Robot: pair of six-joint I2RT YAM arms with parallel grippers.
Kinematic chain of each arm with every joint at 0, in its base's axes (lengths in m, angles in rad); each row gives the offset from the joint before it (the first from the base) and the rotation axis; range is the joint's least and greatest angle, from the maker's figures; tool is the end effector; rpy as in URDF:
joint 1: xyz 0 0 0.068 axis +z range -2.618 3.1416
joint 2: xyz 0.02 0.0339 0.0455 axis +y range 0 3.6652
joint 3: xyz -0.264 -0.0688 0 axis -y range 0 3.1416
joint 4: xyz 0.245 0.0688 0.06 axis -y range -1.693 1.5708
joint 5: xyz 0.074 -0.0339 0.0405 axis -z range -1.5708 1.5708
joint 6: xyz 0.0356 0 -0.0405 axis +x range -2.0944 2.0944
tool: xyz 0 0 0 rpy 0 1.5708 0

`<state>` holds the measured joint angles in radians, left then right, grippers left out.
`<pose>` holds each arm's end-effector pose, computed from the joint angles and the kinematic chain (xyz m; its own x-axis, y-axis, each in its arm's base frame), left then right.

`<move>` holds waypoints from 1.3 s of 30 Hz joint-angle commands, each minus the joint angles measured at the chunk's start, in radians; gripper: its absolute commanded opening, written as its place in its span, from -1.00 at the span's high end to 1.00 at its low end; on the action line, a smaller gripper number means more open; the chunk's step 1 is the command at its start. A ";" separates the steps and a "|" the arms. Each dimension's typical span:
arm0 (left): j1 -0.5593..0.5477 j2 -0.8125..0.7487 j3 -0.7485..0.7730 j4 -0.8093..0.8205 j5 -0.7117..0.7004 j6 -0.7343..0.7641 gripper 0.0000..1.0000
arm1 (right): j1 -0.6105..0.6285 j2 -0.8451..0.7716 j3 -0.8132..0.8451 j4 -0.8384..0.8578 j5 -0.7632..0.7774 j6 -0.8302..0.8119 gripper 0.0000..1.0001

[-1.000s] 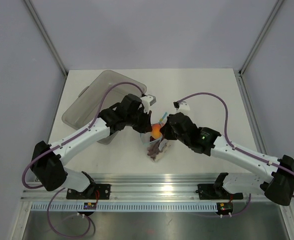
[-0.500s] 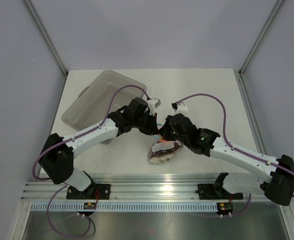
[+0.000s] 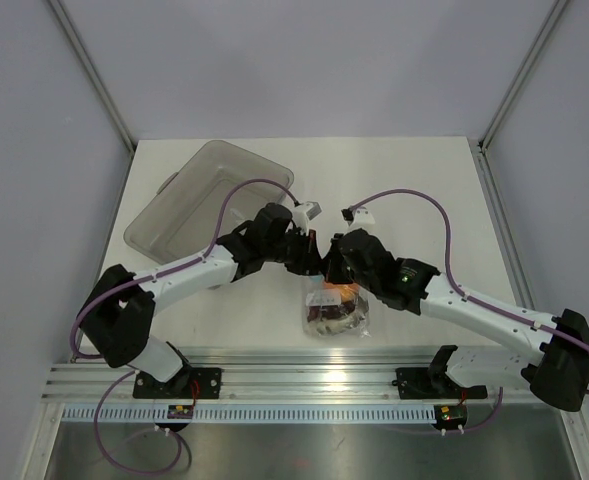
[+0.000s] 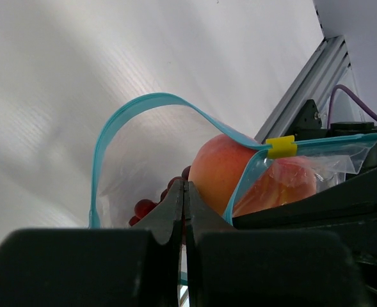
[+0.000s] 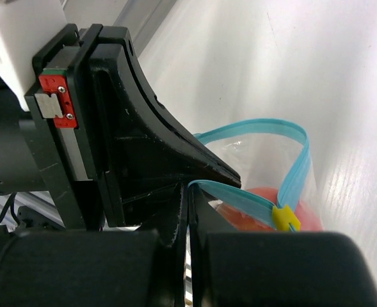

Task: Place the food in the zip-top bag and seal the zipper
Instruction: Adjust the fake fruit in the zipper food storage bag.

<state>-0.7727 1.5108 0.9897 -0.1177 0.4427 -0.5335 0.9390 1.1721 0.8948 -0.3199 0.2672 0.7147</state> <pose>0.2269 -0.2425 0.2438 -0.8136 0.1514 -0.5614 0.5380 0.5620 -0.6282 0.1606 0.2036 0.2865 -0.6764 0.1461 -0.7219 -0.2728 0.8607 0.4298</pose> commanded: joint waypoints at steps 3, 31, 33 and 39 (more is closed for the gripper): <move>-0.030 -0.050 -0.049 0.162 0.208 -0.069 1.00 | 0.009 -0.025 0.000 0.157 0.006 -0.004 1.00; -0.010 -0.067 0.032 -0.012 0.220 0.006 1.00 | 0.011 -0.023 0.024 0.177 -0.043 -0.089 1.00; -0.010 -0.073 0.049 -0.058 0.226 0.029 1.00 | 0.009 -0.026 0.020 0.177 -0.037 -0.084 1.00; -0.008 -0.129 0.107 -0.176 0.229 0.085 1.00 | 0.009 -0.040 -0.002 0.188 -0.023 -0.070 1.00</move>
<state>-0.7475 1.4631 1.0065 -0.2546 0.5648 -0.4995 0.9466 1.1385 0.8749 -0.2676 0.2157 0.6327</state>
